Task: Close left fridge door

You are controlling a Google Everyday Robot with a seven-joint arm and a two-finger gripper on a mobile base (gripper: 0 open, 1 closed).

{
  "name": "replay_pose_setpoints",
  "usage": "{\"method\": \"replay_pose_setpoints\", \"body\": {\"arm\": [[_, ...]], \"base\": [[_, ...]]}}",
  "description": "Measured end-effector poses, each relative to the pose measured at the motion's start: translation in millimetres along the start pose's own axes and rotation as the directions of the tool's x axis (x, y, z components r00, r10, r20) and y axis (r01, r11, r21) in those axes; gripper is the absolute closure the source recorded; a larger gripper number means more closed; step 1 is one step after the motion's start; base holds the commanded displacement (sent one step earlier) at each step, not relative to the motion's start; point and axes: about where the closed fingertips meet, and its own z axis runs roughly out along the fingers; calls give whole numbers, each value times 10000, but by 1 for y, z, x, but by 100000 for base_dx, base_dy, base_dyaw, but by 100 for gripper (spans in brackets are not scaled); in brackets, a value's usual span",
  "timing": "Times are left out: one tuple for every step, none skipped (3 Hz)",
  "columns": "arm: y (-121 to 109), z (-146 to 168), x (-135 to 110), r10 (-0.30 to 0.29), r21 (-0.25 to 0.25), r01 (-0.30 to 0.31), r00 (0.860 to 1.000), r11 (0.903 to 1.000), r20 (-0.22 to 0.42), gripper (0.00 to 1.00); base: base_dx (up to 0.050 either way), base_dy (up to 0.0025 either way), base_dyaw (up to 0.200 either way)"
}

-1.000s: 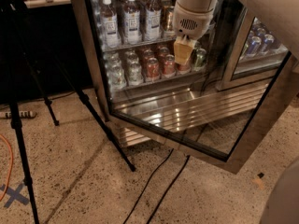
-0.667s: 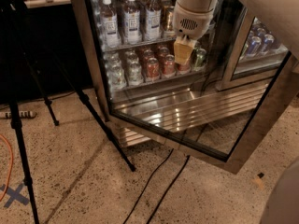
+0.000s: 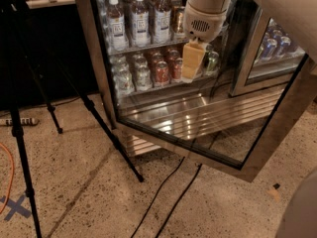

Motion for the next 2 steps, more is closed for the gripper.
{"method": "replay_pose_setpoints", "body": {"arm": [[0, 0, 0, 0, 4, 0, 10000, 10000, 4, 0], [0, 0, 0, 0, 4, 0, 10000, 10000, 4, 0]], "base": [[0, 0, 0], [5000, 0, -1]]}}
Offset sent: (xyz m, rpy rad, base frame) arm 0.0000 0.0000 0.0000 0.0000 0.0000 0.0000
